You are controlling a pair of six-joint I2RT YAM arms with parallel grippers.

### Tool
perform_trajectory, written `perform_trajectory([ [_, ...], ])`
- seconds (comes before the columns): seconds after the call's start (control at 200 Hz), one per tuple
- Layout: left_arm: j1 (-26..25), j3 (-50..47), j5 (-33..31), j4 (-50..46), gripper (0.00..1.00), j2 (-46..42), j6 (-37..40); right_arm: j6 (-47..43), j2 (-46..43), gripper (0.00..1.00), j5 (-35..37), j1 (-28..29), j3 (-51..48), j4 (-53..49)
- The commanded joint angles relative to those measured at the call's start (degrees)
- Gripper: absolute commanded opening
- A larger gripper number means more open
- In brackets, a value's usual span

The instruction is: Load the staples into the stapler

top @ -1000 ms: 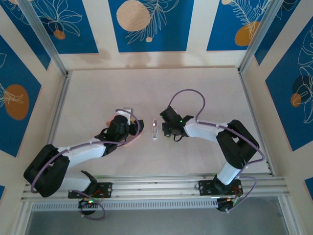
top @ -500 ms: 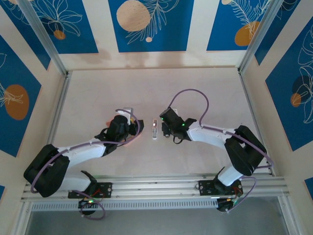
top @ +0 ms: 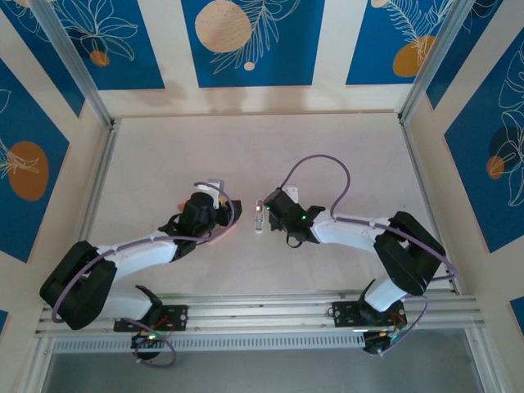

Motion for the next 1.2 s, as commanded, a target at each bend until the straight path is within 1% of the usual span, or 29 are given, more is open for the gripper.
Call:
perform_trajectory([
  [0.0,0.7,-0.5,1.1,1.6,0.61,0.2,1.7,2.5,1.6,0.16,1.9,0.4,-0.1,2.1],
  [0.315,0.7,-0.2,1.2,2.0,0.61,0.9,2.5,3.3,3.2,0.16,1.9,0.2,-0.1,2.4],
  [0.79,0.7,0.2,1.6,2.2,0.61,1.3,2.5,2.0,0.8,0.17,3.4,0.0,-0.8,1.3],
  [1.195,0.7,0.6,1.9,2.0,0.61,1.6,2.6,2.3,1.8,0.17,2.5,-0.4,-1.1,1.6],
])
